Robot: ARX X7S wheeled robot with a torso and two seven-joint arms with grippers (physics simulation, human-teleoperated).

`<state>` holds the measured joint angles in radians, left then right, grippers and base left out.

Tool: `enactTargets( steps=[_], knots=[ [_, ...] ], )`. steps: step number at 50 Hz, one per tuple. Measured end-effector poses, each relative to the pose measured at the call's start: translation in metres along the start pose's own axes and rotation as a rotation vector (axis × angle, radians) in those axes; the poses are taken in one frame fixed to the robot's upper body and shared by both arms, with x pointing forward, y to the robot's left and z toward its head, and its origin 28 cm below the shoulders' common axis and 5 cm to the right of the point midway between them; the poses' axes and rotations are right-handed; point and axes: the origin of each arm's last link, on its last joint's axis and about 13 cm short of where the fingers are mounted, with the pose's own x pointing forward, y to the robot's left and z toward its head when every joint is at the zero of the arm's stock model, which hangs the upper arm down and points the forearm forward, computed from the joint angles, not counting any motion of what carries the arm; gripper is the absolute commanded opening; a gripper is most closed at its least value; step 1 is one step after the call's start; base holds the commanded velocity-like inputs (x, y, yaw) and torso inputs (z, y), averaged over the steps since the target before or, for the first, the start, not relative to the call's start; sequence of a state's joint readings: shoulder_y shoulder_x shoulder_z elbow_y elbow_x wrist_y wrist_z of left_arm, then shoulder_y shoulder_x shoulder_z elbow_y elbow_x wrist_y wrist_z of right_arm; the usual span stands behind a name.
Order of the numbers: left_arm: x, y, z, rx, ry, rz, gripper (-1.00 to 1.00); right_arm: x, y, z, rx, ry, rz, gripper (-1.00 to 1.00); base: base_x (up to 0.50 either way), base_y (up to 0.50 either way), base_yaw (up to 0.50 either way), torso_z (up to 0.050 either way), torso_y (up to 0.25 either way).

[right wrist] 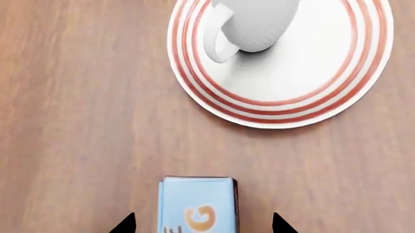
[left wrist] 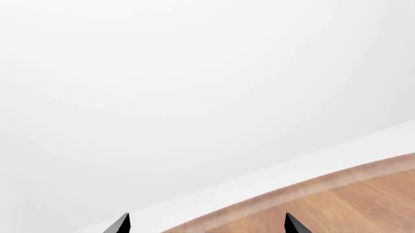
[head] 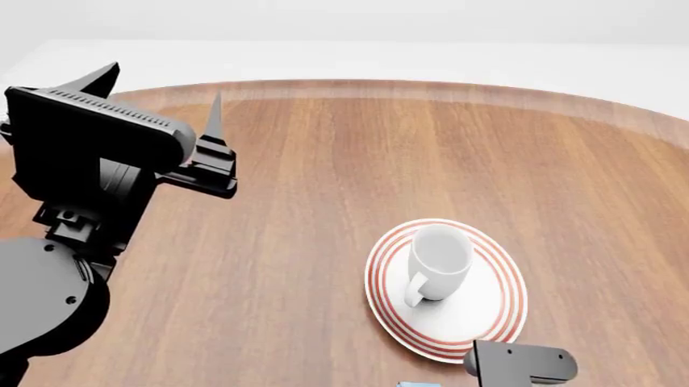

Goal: Pick up the white mug and put it on the plate, and put the chocolate pudding to the right of the plate.

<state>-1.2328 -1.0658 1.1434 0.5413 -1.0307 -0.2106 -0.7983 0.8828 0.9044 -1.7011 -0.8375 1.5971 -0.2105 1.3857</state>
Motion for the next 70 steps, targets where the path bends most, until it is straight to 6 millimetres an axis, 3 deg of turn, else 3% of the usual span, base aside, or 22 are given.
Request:
enactTargets(
  steps=[62, 63, 70],
  knots=[
    [-0.001, 0.002, -0.005, -0.009, 0.011, 0.010, 1.00, 0.034, 0.000, -0.015, -0.037, 0.072, -0.016, 1.00, 0.00, 0.00, 0.00, 0.000, 0.000],
    [-0.001, 0.002, -0.005, -0.009, 0.011, 0.011, 1.00, 0.034, 0.000, -0.015, -0.039, 0.073, -0.014, -1.00, 0.00, 0.00, 0.00, 0.000, 0.000],
    [-0.001, 0.002, -0.005, -0.010, 0.012, 0.014, 1.00, 0.036, 0.001, -0.016, -0.049, 0.070, -0.014, -1.00, 0.00, 0.00, 0.00, 0.000, 0.000]
  ],
)
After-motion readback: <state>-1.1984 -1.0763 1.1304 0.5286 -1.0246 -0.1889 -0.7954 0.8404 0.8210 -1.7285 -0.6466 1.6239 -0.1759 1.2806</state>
